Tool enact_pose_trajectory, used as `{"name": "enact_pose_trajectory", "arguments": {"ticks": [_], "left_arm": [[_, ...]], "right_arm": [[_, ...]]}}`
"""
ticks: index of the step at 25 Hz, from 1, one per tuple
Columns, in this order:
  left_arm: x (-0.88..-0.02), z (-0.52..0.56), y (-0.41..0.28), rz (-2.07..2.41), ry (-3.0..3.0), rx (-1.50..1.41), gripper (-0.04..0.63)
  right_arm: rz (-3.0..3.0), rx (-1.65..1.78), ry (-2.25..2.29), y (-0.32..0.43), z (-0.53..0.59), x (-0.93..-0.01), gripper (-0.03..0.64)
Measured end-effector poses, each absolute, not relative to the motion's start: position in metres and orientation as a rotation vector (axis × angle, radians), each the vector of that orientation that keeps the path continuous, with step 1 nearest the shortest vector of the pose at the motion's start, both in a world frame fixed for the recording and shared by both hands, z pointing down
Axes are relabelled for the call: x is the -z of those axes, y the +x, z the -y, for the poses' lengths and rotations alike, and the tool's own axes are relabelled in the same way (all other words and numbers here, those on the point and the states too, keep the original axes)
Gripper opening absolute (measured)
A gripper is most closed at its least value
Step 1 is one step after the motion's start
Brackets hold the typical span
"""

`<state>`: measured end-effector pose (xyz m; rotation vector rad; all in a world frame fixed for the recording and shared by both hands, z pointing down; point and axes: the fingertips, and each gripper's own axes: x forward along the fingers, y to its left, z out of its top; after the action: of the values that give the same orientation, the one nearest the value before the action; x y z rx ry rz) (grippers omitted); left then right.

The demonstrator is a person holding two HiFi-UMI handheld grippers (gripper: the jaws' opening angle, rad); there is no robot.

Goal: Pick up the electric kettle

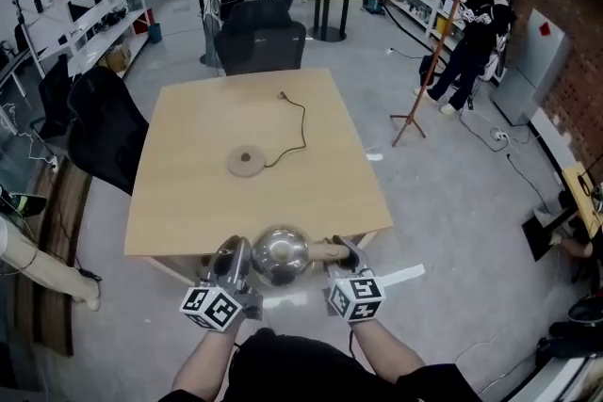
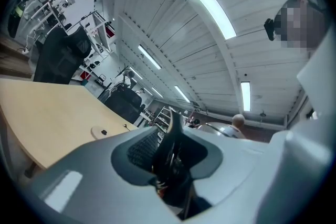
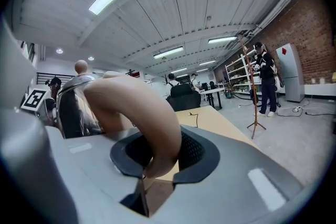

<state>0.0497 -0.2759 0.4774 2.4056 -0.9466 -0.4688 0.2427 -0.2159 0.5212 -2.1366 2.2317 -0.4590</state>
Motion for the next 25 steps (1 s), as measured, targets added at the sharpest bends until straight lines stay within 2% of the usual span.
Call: {"name": "enact_pose_trajectory", "arguments": {"ticks": [13,25], "left_arm": [[-0.473,0.214,0.029,1.069,2.380,0.455,0.083],[-0.466,0.208,0.013,1.069,2.392,0.439,0.084]], "right_arm": [[-2.306,0.472,-2.026,0.226,0.170,-0.521,0.089],[-2.293,0.493,-2.020,0.207,0.160,-0.519,0.089]]}}
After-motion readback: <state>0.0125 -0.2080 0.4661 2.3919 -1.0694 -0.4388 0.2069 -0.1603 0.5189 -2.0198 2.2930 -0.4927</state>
